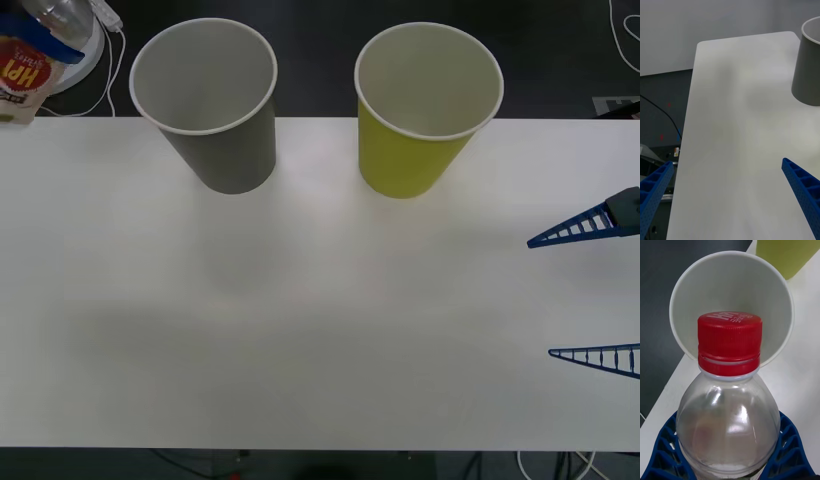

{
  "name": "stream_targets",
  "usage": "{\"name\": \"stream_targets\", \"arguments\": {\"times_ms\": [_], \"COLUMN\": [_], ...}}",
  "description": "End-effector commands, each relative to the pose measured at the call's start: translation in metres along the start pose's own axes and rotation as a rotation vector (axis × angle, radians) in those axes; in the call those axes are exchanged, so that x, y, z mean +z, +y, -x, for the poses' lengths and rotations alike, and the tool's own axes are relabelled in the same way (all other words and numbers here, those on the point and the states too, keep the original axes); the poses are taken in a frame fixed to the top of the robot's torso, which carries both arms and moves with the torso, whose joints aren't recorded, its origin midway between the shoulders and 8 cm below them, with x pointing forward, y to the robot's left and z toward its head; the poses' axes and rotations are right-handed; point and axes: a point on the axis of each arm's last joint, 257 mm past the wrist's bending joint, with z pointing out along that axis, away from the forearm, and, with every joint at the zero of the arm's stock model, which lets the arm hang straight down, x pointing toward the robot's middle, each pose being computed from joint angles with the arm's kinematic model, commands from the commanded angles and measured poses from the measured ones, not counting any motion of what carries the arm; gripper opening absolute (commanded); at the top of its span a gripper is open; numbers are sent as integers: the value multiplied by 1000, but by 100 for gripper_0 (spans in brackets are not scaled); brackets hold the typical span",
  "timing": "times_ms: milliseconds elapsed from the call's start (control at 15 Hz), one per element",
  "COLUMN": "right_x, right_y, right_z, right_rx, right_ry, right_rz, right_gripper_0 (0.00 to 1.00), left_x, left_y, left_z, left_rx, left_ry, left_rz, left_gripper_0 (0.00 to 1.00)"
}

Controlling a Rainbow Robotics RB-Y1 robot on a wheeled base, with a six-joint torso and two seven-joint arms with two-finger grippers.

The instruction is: Put the can into the green bin and the plastic bottle into the gray bin

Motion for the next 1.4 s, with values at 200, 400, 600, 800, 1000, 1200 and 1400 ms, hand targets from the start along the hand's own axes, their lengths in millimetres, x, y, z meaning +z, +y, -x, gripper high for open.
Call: {"name": "stream_targets", "arguments": {"times_ms": [200,400,600,800,1000,1200,1400], "right_x": [0,0,0,0,0,0,0], "right_y": [0,0,0,0,0,0,0], "right_z": [0,0,0,0,0,0,0], "right_rx": [0,0,0,0,0,0,0], "right_ry": [0,0,0,0,0,0,0], "right_rz": [0,0,0,0,0,0,0], "right_gripper_0": [100,100,100,100,100,100,100], "left_x": [7,11,11,10,15,21,30], "left_y": [2,5,10,13,12,10,6], "left_z": [25,41,57,68,82,94,108], "left_rx": [6,5,0,-5,-3,5,8], "left_ry": [1,-21,-39,-52,-63,-69,-77], "left_rz": [-19,-21,-14,-7,-10,-16,-27], "left_gripper_0": [0,0,0,0,0,0,0]}}
